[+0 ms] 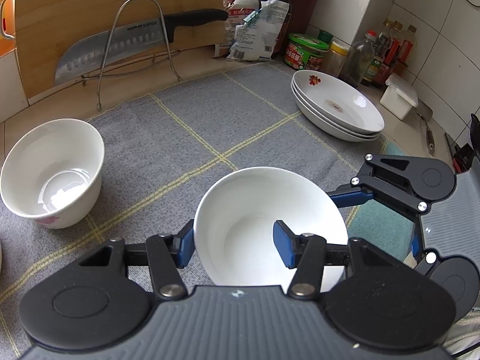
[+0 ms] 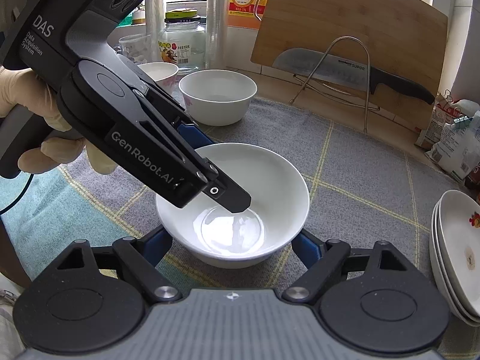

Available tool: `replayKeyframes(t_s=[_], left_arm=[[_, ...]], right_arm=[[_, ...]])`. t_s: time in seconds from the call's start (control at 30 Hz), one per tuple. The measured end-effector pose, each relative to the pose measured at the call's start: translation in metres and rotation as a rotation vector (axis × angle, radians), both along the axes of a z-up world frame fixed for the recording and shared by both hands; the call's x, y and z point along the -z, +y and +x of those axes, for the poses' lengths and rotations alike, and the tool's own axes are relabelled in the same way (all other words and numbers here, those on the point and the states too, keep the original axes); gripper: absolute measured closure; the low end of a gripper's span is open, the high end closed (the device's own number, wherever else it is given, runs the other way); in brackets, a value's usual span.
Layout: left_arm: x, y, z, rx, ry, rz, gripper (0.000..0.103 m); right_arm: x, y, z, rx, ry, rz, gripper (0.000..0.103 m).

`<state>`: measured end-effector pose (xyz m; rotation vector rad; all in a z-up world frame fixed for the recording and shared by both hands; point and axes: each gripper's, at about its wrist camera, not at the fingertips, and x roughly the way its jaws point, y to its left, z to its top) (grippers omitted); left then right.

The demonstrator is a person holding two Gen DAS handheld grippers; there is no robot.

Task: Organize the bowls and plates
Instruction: 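Lift the white bowl with the left gripper and carry it toward another bowl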

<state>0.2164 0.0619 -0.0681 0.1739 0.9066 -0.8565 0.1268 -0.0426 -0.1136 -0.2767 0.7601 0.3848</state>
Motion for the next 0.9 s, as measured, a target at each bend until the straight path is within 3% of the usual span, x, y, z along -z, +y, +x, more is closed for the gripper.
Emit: replayKeyframes(t_s=[0.13,0.23,0.7,0.9], left_arm=[[0.000,0.001,-0.001,0.006,0.000,-0.011,0.050],[-0.003,0.001,-0.003,0.000,-0.038,-0.001,0.049],[-0.018,0.037,0.000,-0.109,-0.080,-0.043,0.044],[-0.020,0.052,-0.002,-0.156,-0.089,-0.056,0.043]], right_arm=[[0.000,0.000,0.001,-0.001,0.007,0.003,0.013],[0.000,-0.002,0.001,-0.004,0.006,0.030,0.000],[-0.006,0.001,-0.005,0.000,-0.039,-0.033,0.000],[-0.018,-0.003,-0.012,-0.045,-0.040,-0.012,0.000]])
